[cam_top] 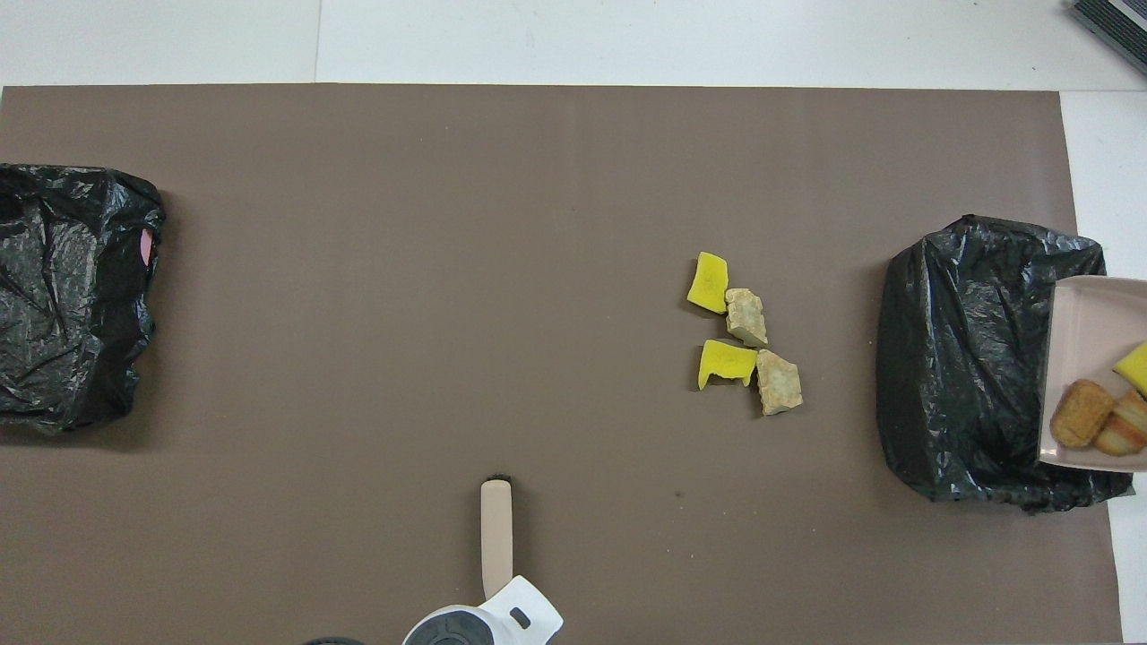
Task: Sweep and dump trash in bin
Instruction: 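Carry the dustpan to the nearer black bag and tip it with the right gripper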
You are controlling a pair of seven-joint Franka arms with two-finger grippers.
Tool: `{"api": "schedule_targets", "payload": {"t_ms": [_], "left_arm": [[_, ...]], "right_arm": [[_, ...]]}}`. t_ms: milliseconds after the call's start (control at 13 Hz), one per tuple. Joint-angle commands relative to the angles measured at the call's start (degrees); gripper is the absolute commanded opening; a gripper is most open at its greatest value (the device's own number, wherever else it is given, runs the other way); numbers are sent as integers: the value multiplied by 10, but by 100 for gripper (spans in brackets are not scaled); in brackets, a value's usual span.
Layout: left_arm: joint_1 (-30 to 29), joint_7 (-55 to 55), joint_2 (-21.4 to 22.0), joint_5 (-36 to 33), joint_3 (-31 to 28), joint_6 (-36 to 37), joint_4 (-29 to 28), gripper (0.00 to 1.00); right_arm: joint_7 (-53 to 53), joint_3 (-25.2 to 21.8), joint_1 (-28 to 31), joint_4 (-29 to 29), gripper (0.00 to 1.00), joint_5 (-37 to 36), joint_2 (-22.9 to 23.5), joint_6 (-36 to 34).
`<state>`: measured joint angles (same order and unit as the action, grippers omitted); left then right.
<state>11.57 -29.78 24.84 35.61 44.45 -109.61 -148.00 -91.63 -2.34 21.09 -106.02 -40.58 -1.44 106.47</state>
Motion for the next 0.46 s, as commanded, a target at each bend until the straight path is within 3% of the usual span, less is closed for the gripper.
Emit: {"api": "schedule_targets", "payload": {"t_ms": [0,77,154,231,385], "left_arm": [[-17,17,-36,12,-4,-9,13,46],[-21,37,-55,12,-8,-9,25,63],[-22,57,-64,12,-11,-20,31,90],[-23,67,-76,7,-14,-27,37,100],[-25,68,-93,-25,-52,-32,66,100]], "right_arm": [[-23,4,-7,-42,0,-53,-30,35],[-36,6,-7,-42,0,-56,-30,36],[-48,8,-8,-40,0,-68,-30,37],[-61,14,-8,-39,0,-90,-29,44],[-92,16,-7,-35,0,-109,-23,77]]}}
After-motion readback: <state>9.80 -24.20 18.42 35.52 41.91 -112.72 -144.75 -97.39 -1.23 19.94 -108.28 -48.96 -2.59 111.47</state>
